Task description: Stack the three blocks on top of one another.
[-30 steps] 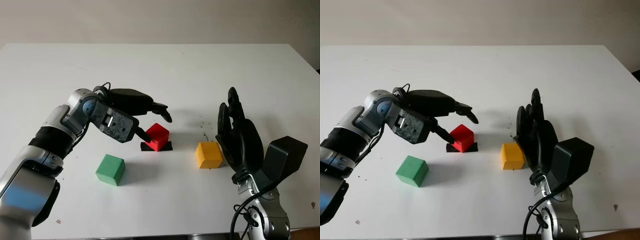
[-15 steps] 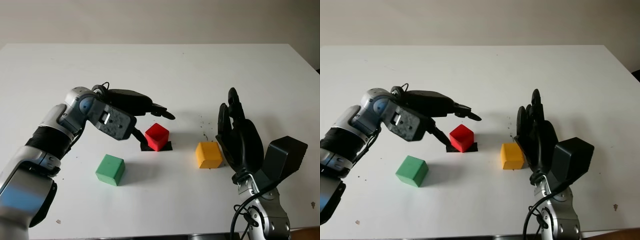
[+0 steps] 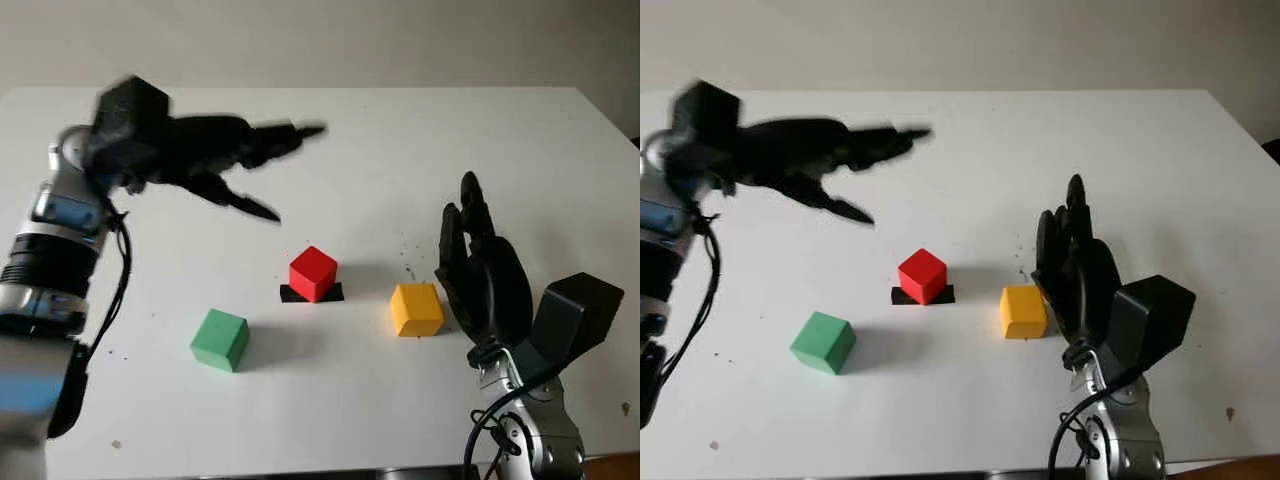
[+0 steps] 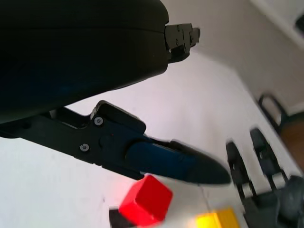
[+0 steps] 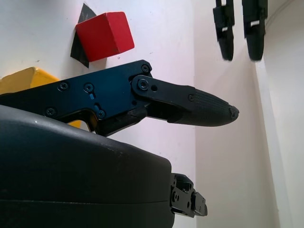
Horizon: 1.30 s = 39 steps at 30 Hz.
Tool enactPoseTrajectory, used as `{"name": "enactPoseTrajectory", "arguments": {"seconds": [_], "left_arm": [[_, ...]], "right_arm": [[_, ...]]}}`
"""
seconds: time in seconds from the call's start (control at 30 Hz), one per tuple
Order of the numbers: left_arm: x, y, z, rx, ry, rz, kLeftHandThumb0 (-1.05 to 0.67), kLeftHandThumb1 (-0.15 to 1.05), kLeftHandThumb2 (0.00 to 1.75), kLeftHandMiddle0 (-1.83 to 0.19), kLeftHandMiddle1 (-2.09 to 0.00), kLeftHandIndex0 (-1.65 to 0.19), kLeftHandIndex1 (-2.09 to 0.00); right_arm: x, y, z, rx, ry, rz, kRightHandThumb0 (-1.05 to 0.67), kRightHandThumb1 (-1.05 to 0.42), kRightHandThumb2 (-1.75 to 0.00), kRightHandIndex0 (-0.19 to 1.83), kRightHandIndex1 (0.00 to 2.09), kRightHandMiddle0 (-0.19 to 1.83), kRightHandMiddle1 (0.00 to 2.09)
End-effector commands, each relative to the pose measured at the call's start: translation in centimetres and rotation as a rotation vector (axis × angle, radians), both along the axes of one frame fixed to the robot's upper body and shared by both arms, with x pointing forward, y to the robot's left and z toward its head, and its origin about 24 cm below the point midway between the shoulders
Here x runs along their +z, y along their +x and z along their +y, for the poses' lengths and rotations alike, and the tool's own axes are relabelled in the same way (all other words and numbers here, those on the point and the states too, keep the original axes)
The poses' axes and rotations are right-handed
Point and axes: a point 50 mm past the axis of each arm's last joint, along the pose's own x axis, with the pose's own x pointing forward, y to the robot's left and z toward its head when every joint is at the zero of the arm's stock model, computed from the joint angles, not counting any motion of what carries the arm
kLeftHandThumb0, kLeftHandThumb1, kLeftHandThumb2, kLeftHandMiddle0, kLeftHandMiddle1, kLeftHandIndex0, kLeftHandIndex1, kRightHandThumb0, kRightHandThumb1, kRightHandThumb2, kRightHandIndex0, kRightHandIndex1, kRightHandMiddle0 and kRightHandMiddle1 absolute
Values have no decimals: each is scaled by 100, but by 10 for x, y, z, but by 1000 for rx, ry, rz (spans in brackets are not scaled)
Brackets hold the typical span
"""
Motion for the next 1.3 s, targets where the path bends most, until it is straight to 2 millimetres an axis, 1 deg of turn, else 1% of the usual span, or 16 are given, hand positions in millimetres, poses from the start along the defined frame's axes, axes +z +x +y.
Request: {"name": "enactPoseTrajectory", "arguments": {"seconds": [0.0,0.1,0.27,0.33,0.37,0.43,0.47,0.57,0.67,0.77,0.83,0.9,1.1,1.27], "left_arm": [[-8,-6,6,49,-53,-26,-91,105,61,19,0,19,0],[-21,-11,11,105,-162,-23,-88,105,65,19,0,19,0],[-43,-22,18,229,-356,-19,-84,105,63,19,0,19,0],[-50,-26,19,254,-408,-9,-84,105,64,19,0,19,0],[-56,-30,20,277,-434,2,-84,105,65,19,0,19,0],[-68,-38,21,319,-465,18,-82,105,68,19,0,19,0],[-71,-41,22,331,-472,23,-81,105,69,19,0,19,0],[-81,-52,26,349,-518,35,-78,105,69,19,0,19,0],[-86,-59,31,378,-553,35,-78,105,70,19,0,19,0],[-91,-65,34,417,-606,49,-80,105,68,19,0,19,0],[-94,-68,35,435,-614,52,-81,105,67,19,0,19,0],[-96,-69,35,452,-611,54,-82,105,66,19,0,19,0],[-99,-69,33,468,-601,51,-81,105,66,19,0,19,0],[-99,-69,32,467,-586,40,-77,105,69,19,0,19,0]], "right_arm": [[6,0,-3,3,-15,-16,-68,-105,-63,-19,0,-19,0],[9,0,-7,14,-43,-22,-67,-105,-63,-19,0,-19,0],[16,0,-13,8,-84,-32,-68,-105,-61,-19,0,-19,0],[18,0,-15,9,-96,-33,-67,-105,-60,-19,0,-19,0],[20,0,-17,0,-118,-28,-65,-105,-59,-19,0,-19,0],[25,1,-22,-4,-167,-21,-64,-105,-51,-19,0,-17,2],[27,1,-23,-2,-184,-20,-63,-105,-48,-19,0,-17,3],[38,0,-31,6,-378,-13,-67,-105,-45,-17,2,-14,5],[50,-1,-33,16,-465,-16,-71,-105,-34,-16,3,-11,6],[62,-2,-36,31,-577,-42,-70,-105,-20,-14,5,-8,7],[69,-4,-36,50,-652,-37,-67,-103,-11,-14,5,-3,8],[77,-5,-36,67,-760,-42,-63,-100,-7,-13,6,0,8],[98,-10,-30,129,-1007,-71,-52,-87,-3,-7,8,11,10],[104,-15,-18,226,-1195,-90,-50,-81,-3,-1,9,21,9]]}}
